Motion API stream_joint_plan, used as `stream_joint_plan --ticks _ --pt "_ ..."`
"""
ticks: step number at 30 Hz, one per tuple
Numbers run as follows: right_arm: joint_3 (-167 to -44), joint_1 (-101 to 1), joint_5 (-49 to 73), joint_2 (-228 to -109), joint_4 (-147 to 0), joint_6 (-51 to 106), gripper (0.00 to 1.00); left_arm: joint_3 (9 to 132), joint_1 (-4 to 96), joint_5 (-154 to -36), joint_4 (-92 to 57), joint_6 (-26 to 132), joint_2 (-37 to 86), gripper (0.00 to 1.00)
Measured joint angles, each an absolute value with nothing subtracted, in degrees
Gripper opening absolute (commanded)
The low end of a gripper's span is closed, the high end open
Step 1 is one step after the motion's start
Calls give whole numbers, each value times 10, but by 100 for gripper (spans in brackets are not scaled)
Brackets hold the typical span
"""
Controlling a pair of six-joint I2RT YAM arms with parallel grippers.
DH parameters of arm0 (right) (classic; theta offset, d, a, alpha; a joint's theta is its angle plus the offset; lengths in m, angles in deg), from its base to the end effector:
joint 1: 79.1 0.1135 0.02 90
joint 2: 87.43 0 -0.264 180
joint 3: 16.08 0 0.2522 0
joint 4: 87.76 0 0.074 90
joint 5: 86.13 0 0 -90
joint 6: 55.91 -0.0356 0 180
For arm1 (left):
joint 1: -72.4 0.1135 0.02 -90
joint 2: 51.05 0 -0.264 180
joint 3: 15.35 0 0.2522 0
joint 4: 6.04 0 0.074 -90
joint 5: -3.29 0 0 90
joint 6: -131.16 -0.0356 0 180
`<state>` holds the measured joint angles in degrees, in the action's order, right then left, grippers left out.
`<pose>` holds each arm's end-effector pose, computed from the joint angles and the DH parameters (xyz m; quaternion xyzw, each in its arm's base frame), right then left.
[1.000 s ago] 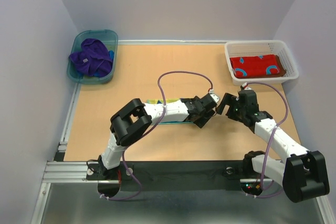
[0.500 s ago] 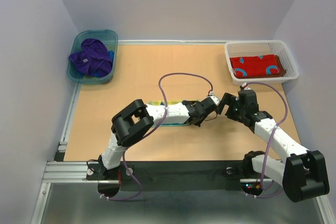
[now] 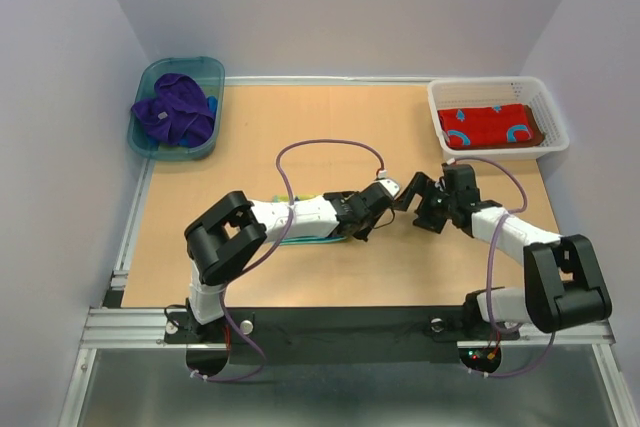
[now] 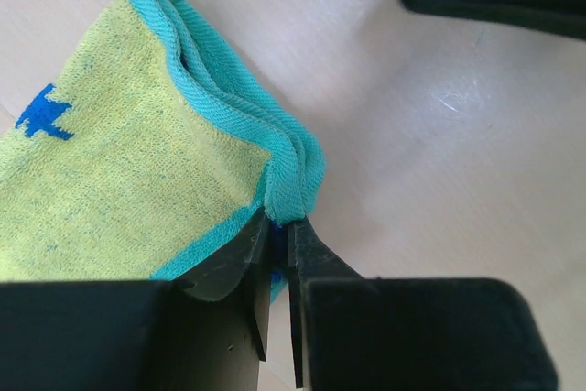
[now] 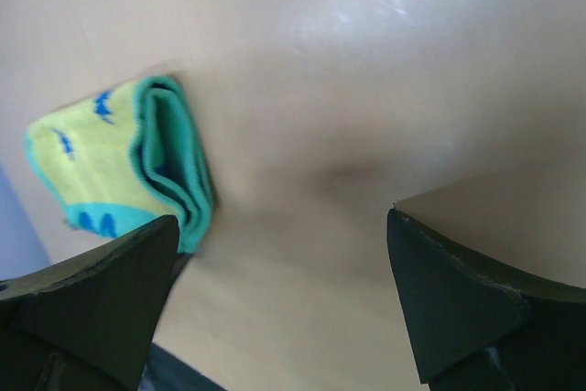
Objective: Fold and stack the towels
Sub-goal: Neatly place the folded towel into the bin
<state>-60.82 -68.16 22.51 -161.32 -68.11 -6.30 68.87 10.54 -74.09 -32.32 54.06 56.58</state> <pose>0.2315 0.0563 0.1632 0.1797 0.9078 0.2870 0.2473 0.1963 -0.3506 0.1820 0.3522 0.8649 -0.1259 0.3348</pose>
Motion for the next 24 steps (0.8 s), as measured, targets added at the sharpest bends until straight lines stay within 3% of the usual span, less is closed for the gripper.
stream_joint_plan --ticks 8,19,21,24 --pt "-615 -675 327 -1712 -823 -151 100 681 105 -750 -307 556 536 10" --pt "-618 -590 381 -1807 -976 -239 100 664 105 -745 -276 585 492 13" --pt "-619 -582 384 -1816 -991 -248 98 664 104 -746 -273 592 492 13" --pt "-625 -576 385 -1828 -1002 -253 88 664 98 -747 -269 599 494 16"
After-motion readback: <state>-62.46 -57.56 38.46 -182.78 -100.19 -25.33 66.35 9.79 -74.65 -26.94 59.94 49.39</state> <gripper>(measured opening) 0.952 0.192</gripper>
